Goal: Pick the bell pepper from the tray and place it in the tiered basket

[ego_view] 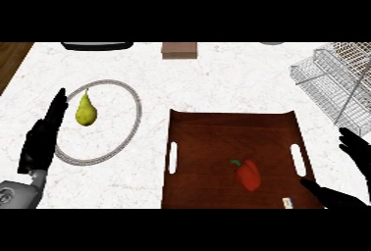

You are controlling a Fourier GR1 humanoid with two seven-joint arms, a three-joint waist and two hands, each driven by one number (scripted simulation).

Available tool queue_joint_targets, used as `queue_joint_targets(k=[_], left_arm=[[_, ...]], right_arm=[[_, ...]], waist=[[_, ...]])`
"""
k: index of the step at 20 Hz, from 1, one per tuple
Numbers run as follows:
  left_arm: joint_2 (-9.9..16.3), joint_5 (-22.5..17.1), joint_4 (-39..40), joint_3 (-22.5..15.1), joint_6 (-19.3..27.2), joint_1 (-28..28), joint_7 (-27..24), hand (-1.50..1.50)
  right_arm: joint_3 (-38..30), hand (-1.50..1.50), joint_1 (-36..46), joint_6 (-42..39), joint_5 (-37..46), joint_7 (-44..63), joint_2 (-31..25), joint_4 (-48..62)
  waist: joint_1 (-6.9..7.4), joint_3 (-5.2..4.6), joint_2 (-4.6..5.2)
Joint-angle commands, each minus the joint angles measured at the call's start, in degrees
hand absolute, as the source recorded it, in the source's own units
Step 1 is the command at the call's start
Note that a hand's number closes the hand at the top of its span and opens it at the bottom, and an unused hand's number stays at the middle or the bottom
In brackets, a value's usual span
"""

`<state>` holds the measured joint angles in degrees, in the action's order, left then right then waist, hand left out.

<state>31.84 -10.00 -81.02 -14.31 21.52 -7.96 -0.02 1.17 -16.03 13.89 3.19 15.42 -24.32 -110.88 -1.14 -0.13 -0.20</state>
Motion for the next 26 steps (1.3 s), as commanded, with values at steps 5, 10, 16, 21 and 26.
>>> queue_joint_targets(k=[5,10,16,21,26], left_arm=[[0.7,1.0,-1.6,-0.4,-1.1,-1.7,3.0,0.0],[-0.9,1.2,1.1,0.6,-2.8,-5.2,2.7,0.0],[-3.0,2.7,1.9,1.8,-3.5,-4.1,1.7,0.0],[-2.7,3.1,-1.2,1.9,-4.4,-1.2,1.6,0.0],[-3.3,3.2,2.1,4.6,-5.3,-1.1,-0.8,0.0]], right_arm=[[4.6,-1.5,0.5,-16.2,2.8,19.9,-16.9,-12.4],[10.9,-1.5,16.1,-19.3,3.3,39.6,-15.8,-12.3],[13.9,-1.5,26.0,-21.7,3.3,52.2,-9.6,-6.6],[19.9,-1.5,32.0,-21.3,6.0,55.2,-3.7,1.8],[22.3,-1.5,30.5,-23.0,7.6,56.8,-3.3,2.4]], waist=[[1.49,-0.05,0.09],[2.32,0.0,0.49],[1.58,0.07,0.27],[2.29,0.09,0.24],[1.54,0.08,0.18]])
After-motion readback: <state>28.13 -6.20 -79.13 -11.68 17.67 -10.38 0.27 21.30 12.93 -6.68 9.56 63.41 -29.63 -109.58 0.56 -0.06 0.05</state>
